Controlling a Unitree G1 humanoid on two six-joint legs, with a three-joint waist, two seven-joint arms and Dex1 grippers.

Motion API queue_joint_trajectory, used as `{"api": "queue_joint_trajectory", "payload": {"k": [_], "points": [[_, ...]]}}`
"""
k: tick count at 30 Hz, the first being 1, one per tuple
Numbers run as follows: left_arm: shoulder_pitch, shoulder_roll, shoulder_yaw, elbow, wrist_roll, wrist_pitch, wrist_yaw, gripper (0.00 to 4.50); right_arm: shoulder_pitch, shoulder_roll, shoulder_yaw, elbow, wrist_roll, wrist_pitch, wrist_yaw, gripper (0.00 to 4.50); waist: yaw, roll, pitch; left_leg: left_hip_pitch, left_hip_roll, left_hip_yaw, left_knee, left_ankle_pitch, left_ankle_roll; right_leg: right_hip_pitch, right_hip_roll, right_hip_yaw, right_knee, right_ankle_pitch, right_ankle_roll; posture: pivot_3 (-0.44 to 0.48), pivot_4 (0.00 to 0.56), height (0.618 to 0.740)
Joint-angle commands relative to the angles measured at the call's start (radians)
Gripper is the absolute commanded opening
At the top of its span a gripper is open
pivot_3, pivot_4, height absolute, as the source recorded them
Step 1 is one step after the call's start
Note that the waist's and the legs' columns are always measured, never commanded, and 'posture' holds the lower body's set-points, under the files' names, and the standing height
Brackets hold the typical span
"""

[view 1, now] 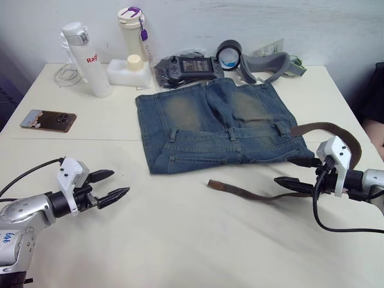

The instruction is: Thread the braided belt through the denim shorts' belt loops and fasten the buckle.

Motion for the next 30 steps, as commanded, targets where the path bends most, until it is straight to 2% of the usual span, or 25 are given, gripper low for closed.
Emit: {"api": "queue_joint_trajectory", "payload": {"k": [1,11,15,18,25,26,29,30], "points": [[-0.015,0.008,0.008,-0.017,-0.028,0.004,-0.030,4.46,-0.010,-0.010,-0.029,0.000,-0.001,-0.035,0.018,4.50,0.000,0.000,0.000,0.000,0.000,0.000,0.000,0.000,0.000,0.000,0.000,0.000,0.000,0.000,0.000,0.000,0.150,0.731],[-0.040,0.012,-0.010,-0.035,-0.044,0.006,-0.072,4.46,-0.036,-0.012,-0.020,0.030,-0.002,-0.071,0.044,4.50,-0.001,0.000,0.000,0.000,0.000,0.000,0.001,0.000,0.000,0.000,0.000,0.000,0.001,0.000,0.000,0.000,0.150,0.731],[-0.039,0.005,0.048,-0.099,-0.185,0.008,-0.179,4.46,-0.036,-0.035,-0.026,0.000,0.036,-0.027,0.082,4.50,-0.001,0.000,0.000,0.000,0.000,0.000,0.001,0.000,0.000,0.000,0.000,0.000,0.001,0.000,0.000,0.000,0.150,0.731],[-0.051,0.052,0.020,-0.137,-0.223,0.056,-0.224,4.46,-0.021,-0.056,-0.015,-0.070,0.062,0.013,0.114,4.50,0.000,0.000,0.000,0.000,0.000,0.000,0.001,0.000,0.000,0.000,0.000,0.000,0.001,0.000,0.000,0.000,0.150,0.731],[-0.096,0.154,-0.160,-0.217,-0.132,0.032,-0.309,4.46,-0.053,-0.072,0.108,-0.262,0.073,0.113,0.104,4.50,-0.002,0.001,0.000,0.001,0.000,-0.001,0.001,0.000,0.000,0.002,0.000,0.000,0.000,0.000,0.000,0.000,0.150,0.731],[-0.103,0.158,-0.177,-0.215,-0.118,0.024,-0.313,4.46,-0.062,-0.066,0.124,-0.275,0.069,0.120,0.093,4.50,-0.001,0.001,0.000,0.001,0.000,-0.001,0.001,0.000,0.000,0.002,0.000,0.000,0.000,0.000,0.000,0.000,0.150,0.731],[-0.154,0.130,-0.289,-0.191,0.043,-0.129,-0.301,4.46,-0.109,0.011,0.260,-0.299,-0.053,0.089,-0.024,4.50,-0.002,0.000,-0.001,0.001,0.000,-0.001,0.001,0.000,0.000,0.002,0.000,0.000,0.000,0.000,0.000,0.000,0.150,0.731],[-0.172,0.117,-0.300,-0.184,0.037,-0.115,-0.293,4.46,-0.111,0.040,0.300,-0.297,-0.090,0.079,-0.057,4.50,-0.001,0.000,-0.001,0.001,0.000,-0.001,0.001,0.000,0.000,0.002,0.001,0.000,0.000,0.000,0.000,0.000,0.150,0.731]]}}
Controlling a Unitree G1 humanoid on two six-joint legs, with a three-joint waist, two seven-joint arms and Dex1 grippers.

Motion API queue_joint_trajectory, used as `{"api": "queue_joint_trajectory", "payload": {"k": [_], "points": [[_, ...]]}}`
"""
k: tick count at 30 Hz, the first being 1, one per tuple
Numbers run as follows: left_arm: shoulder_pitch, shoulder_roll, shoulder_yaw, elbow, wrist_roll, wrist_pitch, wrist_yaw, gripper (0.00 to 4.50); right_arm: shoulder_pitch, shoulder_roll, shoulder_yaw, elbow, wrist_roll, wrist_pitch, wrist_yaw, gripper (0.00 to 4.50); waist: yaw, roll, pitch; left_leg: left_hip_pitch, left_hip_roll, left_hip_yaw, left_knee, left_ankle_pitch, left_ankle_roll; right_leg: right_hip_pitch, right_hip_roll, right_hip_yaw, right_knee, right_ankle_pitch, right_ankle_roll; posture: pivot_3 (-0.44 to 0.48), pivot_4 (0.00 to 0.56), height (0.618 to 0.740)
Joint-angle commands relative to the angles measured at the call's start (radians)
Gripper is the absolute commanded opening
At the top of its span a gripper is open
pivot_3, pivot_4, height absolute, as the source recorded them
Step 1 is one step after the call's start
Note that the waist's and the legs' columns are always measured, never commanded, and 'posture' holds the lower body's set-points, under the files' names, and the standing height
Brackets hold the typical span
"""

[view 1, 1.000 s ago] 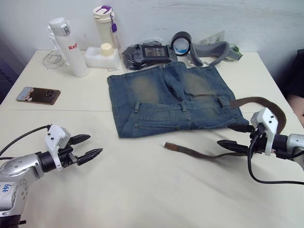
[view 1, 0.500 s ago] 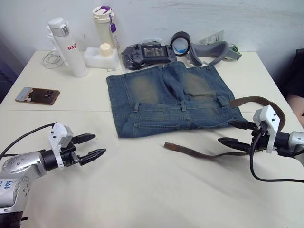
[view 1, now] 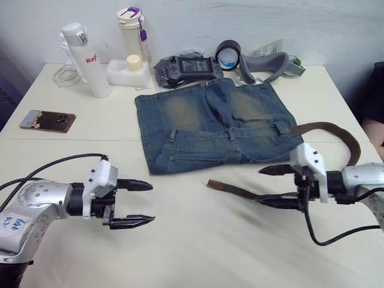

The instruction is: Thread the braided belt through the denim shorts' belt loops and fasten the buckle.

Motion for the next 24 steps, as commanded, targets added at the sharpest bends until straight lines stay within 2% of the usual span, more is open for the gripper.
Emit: {"api": "queue_joint_trajectory", "payload": {"k": [1,4,7,9,10,12,15,19,24], "points": [[-0.046,-0.024,-0.055,0.010,0.055,-0.040,0.022,4.46,-0.011,0.071,0.115,-0.024,-0.109,-0.032,-0.108,4.50,0.000,0.000,0.000,0.000,0.000,0.000,0.000,0.000,0.000,-0.001,0.000,0.000,0.000,0.000,0.000,0.000,0.150,0.731],[-0.068,-0.044,-0.060,0.024,0.046,-0.019,0.039,4.46,-0.017,0.133,0.173,-0.011,-0.160,-0.034,-0.166,4.50,0.001,0.000,0.000,-0.003,0.000,0.000,0.000,0.000,0.000,-0.003,0.000,0.000,0.002,0.000,0.000,0.000,0.150,0.731],[-0.073,-0.049,-0.075,0.024,0.059,-0.005,0.056,4.50,-0.022,0.156,0.220,-0.019,-0.196,-0.030,-0.180,3.73,0.001,0.000,0.000,-0.003,0.000,0.000,0.001,0.000,0.000,-0.003,0.000,0.000,0.003,0.000,0.000,0.000,0.150,0.731],[-0.075,-0.057,-0.074,0.021,0.029,0.031,0.059,4.50,-0.026,0.156,0.229,-0.023,-0.201,-0.028,-0.177,2.72,0.001,0.000,0.000,-0.003,0.000,0.000,0.001,0.000,0.000,-0.003,0.000,0.000,0.003,0.000,0.000,0.000,0.150,0.731],[-0.083,-0.066,-0.069,0.020,0.001,0.058,0.061,4.50,-0.032,0.156,0.223,-0.022,-0.196,-0.026,-0.173,2.06,0.001,0.000,0.000,-0.003,0.000,0.000,0.001,0.000,0.000,-0.003,0.000,0.000,0.003,0.000,0.000,0.000,0.150,0.731],[-0.103,-0.092,-0.059,0.025,-0.043,0.110,0.082,4.50,-0.049,0.154,0.198,-0.019,-0.177,-0.027,-0.159,1.26,0.001,0.000,0.000,-0.003,0.000,0.000,0.001,0.000,0.000,-0.003,0.000,0.000,0.003,0.000,0.000,0.000,0.150,0.731],[-0.143,-0.148,-0.085,0.048,-0.037,0.118,0.113,4.50,-0.065,0.117,0.160,-0.026,-0.127,-0.046,-0.076,0.03,0.003,0.000,0.000,-0.003,0.000,-0.001,0.002,0.000,0.000,-0.002,0.000,0.000,0.003,0.000,0.000,0.000,0.150,0.731],[-0.224,-0.268,-0.111,0.064,-0.093,0.164,0.162,4.50,-0.110,0.113,0.054,-0.039,0.059,0.058,0.005,0.03,0.003,0.000,0.000,-0.002,-0.001,-0.002,0.003,0.000,0.000,0.001,0.000,-0.002,0.003,0.000,0.001,0.000,0.150,0.731],[-0.294,-0.409,-0.143,0.077,-0.134,0.207,0.226,4.50,-0.164,0.109,-0.016,-0.072,0.234,0.202,0.009,0.03,0.003,0.000,0.000,-0.001,0.000,-0.004,0.003,0.000,0.001,0.004,0.001,-0.004,0.002,0.000,0.001,0.000,0.150,0.731]]}}
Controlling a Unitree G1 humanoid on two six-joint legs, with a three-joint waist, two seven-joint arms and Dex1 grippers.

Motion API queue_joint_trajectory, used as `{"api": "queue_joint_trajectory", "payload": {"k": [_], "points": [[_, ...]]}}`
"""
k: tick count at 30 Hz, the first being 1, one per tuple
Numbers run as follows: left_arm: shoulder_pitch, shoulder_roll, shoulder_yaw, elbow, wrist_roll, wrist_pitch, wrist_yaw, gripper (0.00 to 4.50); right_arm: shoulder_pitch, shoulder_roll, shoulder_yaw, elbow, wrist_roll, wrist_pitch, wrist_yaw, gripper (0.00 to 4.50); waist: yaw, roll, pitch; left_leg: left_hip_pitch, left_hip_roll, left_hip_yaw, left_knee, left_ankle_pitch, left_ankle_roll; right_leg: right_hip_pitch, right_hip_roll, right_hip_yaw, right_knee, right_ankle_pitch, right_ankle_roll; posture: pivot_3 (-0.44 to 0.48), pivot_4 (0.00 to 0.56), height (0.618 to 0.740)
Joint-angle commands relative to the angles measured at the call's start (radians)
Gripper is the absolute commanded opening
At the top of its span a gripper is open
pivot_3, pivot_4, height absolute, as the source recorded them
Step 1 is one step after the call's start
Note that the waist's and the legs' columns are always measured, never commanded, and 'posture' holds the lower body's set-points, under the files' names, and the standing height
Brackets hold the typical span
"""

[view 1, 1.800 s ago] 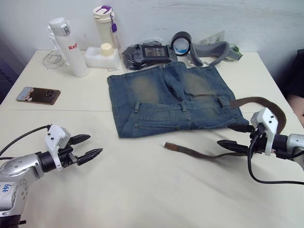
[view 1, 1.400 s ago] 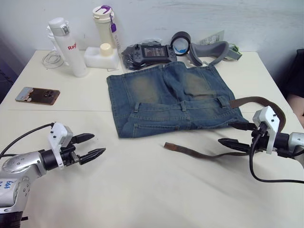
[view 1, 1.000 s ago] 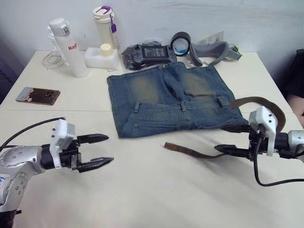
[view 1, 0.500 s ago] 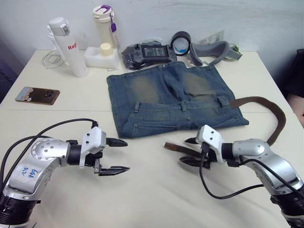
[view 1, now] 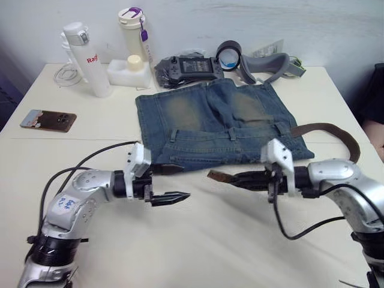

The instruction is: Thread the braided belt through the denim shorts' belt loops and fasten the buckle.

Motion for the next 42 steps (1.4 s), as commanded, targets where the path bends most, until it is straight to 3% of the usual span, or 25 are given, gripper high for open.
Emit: {"api": "queue_joint_trajectory", "payload": {"k": [1,5,6,8,13,14,15,16,17,22,27,29,30,32,34,36,39,42], "points": [[-0.037,-0.080,-0.023,-0.003,-0.045,0.020,0.048,4.50,-0.033,-0.006,-0.056,-0.064,0.126,0.083,0.001,0.03,0.000,0.000,0.000,0.000,0.000,0.000,0.000,0.000,0.000,0.000,0.000,0.000,0.000,0.000,0.000,0.000,0.150,0.731],[-0.066,-0.159,-0.034,0.015,-0.058,0.037,0.081,4.50,-0.045,0.012,-0.076,-0.092,0.203,0.136,-0.044,0.03,0.001,0.000,0.000,0.001,0.000,-0.001,0.000,0.000,0.000,0.002,0.000,-0.001,-0.001,0.000,0.000,0.000,0.150,0.731],[-0.077,-0.170,-0.041,0.022,-0.062,0.049,0.083,4.24,-0.045,0.015,-0.081,-0.098,0.217,0.145,-0.056,0.01,0.001,0.000,0.000,0.001,0.000,-0.001,0.001,0.000,0.000,0.002,0.000,-0.002,-0.001,0.000,0.000,0.000,0.150,0.731],[-0.095,-0.188,-0.040,0.036,-0.081,0.075,0.088,3.67,-0.043,0.016,-0.089,-0.106,0.236,0.157,-0.073,0.00,0.001,0.000,0.000,0.001,0.000,-0.001,0.001,0.000,0.000,0.003,0.000,-0.002,-0.001,0.000,0.000,0.000,0.150,0.731],[-0.119,-0.179,-0.043,0.052,-0.101,0.110,0.061,1.51,-0.038,0.020,-0.113,-0.121,0.278,0.173,-0.122,0.00,0.001,0.000,0.000,0.001,-0.001,-0.002,0.001,0.000,0.000,0.004,0.000,-0.002,-0.001,0.000,0.000,0.000,0.150,0.731],[-0.124,-0.184,-0.038,0.059,-0.107,0.112,0.062,0.92,-0.036,0.019,-0.117,-0.124,0.284,0.173,-0.128,0.00,0.001,0.000,0.000,0.001,-0.001,-0.002,0.001,0.000,0.000,0.004,0.000,-0.002,-0.001,0.000,0.000,0.000,0.150,0.731],[-0.131,-0.191,-0.033,0.067,-0.117,0.117,0.064,0.84,-0.035,0.017,-0.119,-0.126,0.288,0.174,-0.134,0.00,0.001,0.000,0.000,0.001,-0.001,-0.002,0.001,0.000,0.000,0.004,0.000,-0.002,-0.001,0.000,0.000,0.000,0.150,0.731],[-0.137,-0.196,-0.030,0.074,-0.124,0.122,0.062,0.29,-0.034,0.016,-0.122,-0.127,0.286,0.172,-0.141,0.00,0.002,0.000,0.000,0.001,-0.001,-0.002,0.001,0.000,0.000,0.004,0.000,-0.002,-0.001,0.000,0.000,0.000,0.150,0.731],[-0.142,-0.198,-0.033,0.081,-0.126,0.126,0.058,0.09,-0.033,0.017,-0.125,-0.127,0.284,0.169,-0.149,0.00,0.002,0.000,0.000,0.001,-0.001,-0.002,0.001,0.000,0.000,0.004,0.000,-0.002,-0.001,0.000,0.000,0.000,0.150,0.731],[-0.180,-0.205,-0.049,0.136,-0.096,0.123,0.057,0.03,-0.028,0.050,-0.176,-0.101,0.333,0.199,-0.245,0.00,0.001,0.000,0.000,0.001,-0.001,-0.002,0.001,0.000,0.000,0.004,0.000,-0.003,-0.002,0.000,0.000,0.000,0.150,0.731],[-0.252,-0.253,-0.040,0.234,-0.094,0.171,0.126,0.00,-0.003,0.057,-0.360,-0.021,0.426,0.215,-0.340,2.01,0.008,0.000,0.000,0.001,-0.001,-0.003,0.002,0.000,0.000,0.005,0.000,-0.003,-0.002,0.000,0.001,0.000,0.150,0.731],[-0.287,-0.289,-0.045,0.336,-0.059,0.199,0.194,0.00,0.007,0.067,-0.463,0.031,0.472,0.207,-0.385,2.57,0.019,0.000,0.000,0.001,-0.001,-0.003,0.002,0.000,0.000,0.005,0.000,-0.003,-0.002,0.001,0.001,0.000,0.150,0.731],[-0.315,-0.334,-0.020,0.393,-0.069,0.224,0.252,0.00,0.016,0.079,-0.516,0.053,0.514,0.205,-0.415,2.74,0.021,0.000,0.000,0.001,-0.002,-0.003,0.002,0.000,0.001,0.006,0.000,-0.003,-0.002,0.001,0.002,0.000,0.150,0.731],[-0.365,-0.418,0.043,0.470,-0.115,0.258,0.335,0.00,0.045,0.111,-0.576,0.058,0.612,0.211,-0.476,3.63,0.027,0.000,0.000,0.001,-0.002,-0.004,0.003,0.000,0.002,0.006,0.000,-0.004,-0.002,0.001,0.002,0.000,0.150,0.731],[-0.397,-0.475,0.098,0.502,-0.159,0.287,0.380,0.00,0.088,0.147,-0.588,0.033,0.718,0.225,-0.541,3.63,0.026,0.000,0.000,0.000,-0.002,-0.004,0.003,0.000,0.003,0.006,0.000,-0.004,-0.003,0.001,0.003,0.000,0.150,0.731],[-0.427,-0.534,0.138,0.530,-0.197,0.321,0.419,0.00,0.254,0.210,-0.516,-0.062,0.879,0.259,-0.569,3.63,0.027,0.000,0.000,-0.001,-0.002,-0.004,0.003,-0.001,0.003,0.005,0.000,-0.004,-0.004,0.001,0.003,0.000,0.150,0.731],[-0.447,-0.578,0.169,0.541,-0.227,0.358,0.451,0.00,0.400,0.277,-0.407,-0.159,0.876,0.240,-0.603,3.63,0.024,0.001,0.000,-0.001,-0.002,-0.009,0.001,0.000,0.002,0.006,0.002,-0.003,-0.004,0.001,0.003,0.000,0.150,0.731],[-0.436,-0.599,0.178,0.497,-0.270,0.407,0.459,0.00,0.415,0.391,-0.367,-0.133,0.810,0.130,-0.690,3.63,0.007,0.000,-0.001,0.000,-0.003,-0.004,0.001,0.000,0.002,0.005,0.002,0.001,-0.002,0.001,0.003,0.000,0.150,0.731]]}}
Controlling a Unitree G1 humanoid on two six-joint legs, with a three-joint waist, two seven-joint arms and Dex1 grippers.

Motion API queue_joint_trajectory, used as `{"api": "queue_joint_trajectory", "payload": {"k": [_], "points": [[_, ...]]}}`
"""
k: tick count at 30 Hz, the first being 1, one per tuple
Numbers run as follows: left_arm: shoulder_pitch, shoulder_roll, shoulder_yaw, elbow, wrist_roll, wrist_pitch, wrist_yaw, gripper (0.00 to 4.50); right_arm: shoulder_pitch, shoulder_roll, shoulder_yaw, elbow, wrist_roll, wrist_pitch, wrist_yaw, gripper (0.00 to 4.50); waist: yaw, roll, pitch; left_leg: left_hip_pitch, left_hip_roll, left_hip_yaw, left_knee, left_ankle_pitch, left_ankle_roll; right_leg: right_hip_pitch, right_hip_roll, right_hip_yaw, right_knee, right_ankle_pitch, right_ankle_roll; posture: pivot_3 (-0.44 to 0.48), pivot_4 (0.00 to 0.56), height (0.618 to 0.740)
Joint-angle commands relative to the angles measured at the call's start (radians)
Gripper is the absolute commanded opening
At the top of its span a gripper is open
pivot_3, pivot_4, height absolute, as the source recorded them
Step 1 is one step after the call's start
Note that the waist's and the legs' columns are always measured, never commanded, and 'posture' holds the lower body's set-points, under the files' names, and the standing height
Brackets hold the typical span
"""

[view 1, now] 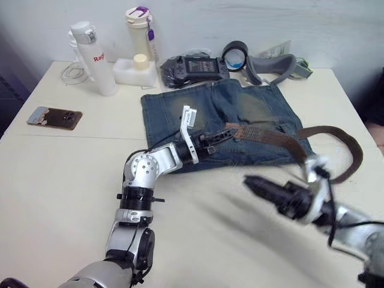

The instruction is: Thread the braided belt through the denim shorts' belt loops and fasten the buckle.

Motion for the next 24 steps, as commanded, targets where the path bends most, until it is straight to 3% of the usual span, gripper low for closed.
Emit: {"api": "queue_joint_trajectory", "payload": {"k": [1,8,19,21,24], "points": [[0.015,-0.028,0.017,-0.071,-0.082,0.070,0.010,0.00,-0.023,0.135,0.012,-0.002,-0.042,-0.166,-0.114,3.63,-0.009,-0.003,-0.001,0.002,0.000,0.000,0.000,0.001,0.000,0.002,0.000,0.000,0.000,0.000,0.001,0.000,0.150,0.731],[0.053,-0.027,0.022,-0.150,-0.129,0.145,0.049,0.00,-0.091,0.252,0.051,0.071,-0.075,-0.291,-0.173,3.63,-0.010,-0.002,-0.001,0.002,0.000,0.000,-0.002,0.002,-0.001,0.000,0.001,0.003,-0.001,0.000,0.001,0.000,0.150,0.731],[0.059,-0.014,0.035,-0.171,-0.144,0.164,0.081,0.00,-0.167,0.284,0.031,0.159,-0.072,-0.379,-0.147,3.63,-0.010,-0.002,-0.001,0.002,-0.001,0.000,-0.002,0.001,-0.001,0.000,0.000,0.003,-0.001,0.000,0.001,0.000,0.150,0.731],[0.058,-0.010,0.034,-0.169,-0.135,0.154,0.085,0.00,-0.168,0.288,0.023,0.161,-0.053,-0.386,-0.145,3.08,-0.010,-0.002,-0.001,0.002,-0.001,0.000,-0.002,0.001,-0.001,0.000,0.000,0.003,-0.001,0.000,0.001,0.000,0.150,0.731],[0.060,-0.001,0.033,-0.162,-0.127,0.148,0.089,0.00,-0.158,0.287,0.024,0.157,-0.042,-0.390,-0.140,1.81,-0.010,-0.002,-0.001,0.002,-0.001,0.000,-0.002,0.001,-0.001,0.000,0.000,0.003,-0.001,0.000,0.001,0.000,0.150,0.731]]}}
